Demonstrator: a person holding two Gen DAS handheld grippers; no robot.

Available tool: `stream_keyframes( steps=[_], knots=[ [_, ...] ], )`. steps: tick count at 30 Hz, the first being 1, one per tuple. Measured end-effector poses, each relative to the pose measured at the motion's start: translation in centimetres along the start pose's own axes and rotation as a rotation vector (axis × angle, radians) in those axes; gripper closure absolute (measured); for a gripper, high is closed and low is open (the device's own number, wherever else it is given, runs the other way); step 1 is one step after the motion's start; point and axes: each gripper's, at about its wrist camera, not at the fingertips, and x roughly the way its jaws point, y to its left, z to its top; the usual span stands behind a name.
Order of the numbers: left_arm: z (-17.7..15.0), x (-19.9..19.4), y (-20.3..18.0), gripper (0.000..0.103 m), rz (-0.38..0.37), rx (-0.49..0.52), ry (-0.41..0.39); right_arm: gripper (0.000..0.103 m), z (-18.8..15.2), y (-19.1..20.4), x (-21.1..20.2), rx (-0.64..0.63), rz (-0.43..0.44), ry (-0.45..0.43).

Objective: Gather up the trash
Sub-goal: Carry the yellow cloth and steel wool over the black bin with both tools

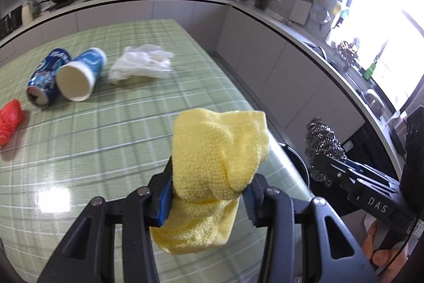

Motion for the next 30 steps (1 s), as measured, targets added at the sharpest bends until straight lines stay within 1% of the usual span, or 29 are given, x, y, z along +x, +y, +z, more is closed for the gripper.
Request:
stream_keyframes(
  steps=[4,8,10,13,15,19,22,25,30],
  knots=[
    [0.3,0.5,-2.6,0.057,0.007,0.019,-0.009,0.064,-0.1,-2.6,-0.7,0.022,0.004,-0.004],
    [0.6,1.6,-5.8,0.057,0.023,0.017,-0.018,0.064,0.5,-5.9,-1.1,0.016,0.022,-0.005],
    [0.7,2.3,-7.7,0.057,0.044,0.014,-0.024,0.064,0.9,-8.3,-1.2,0.003,0.039,0.0],
    [0.9,3.5,-10.6,0.057,0.061,-0.018,-0.014,0.064,1.6,-11.6,-1.2,-0.012,0.051,0.017],
    [1.1,4.5,-13.0,0.057,0.077,-0.02,-0.011,0.064,2.2,-14.2,-1.3,-0.02,0.055,0.025],
    [1.3,6.8,-16.2,0.057,0.084,-0.053,0.006,0.064,3.2,-19.0,-0.7,-0.034,0.061,0.055],
    [1.3,8.7,-18.3,0.057,0.097,-0.059,0.027,0.064,3.6,-21.1,0.0,-0.042,0.066,0.078],
    [1.1,10.4,-19.6,0.057,0.113,-0.069,0.057,0.064,3.6,-22.6,1.5,-0.056,0.078,0.118],
    [0.3,13.6,-20.6,0.057,0.168,-0.083,0.114,0.064,3.2,-23.9,4.6,-0.083,0.096,0.188]
  ],
)
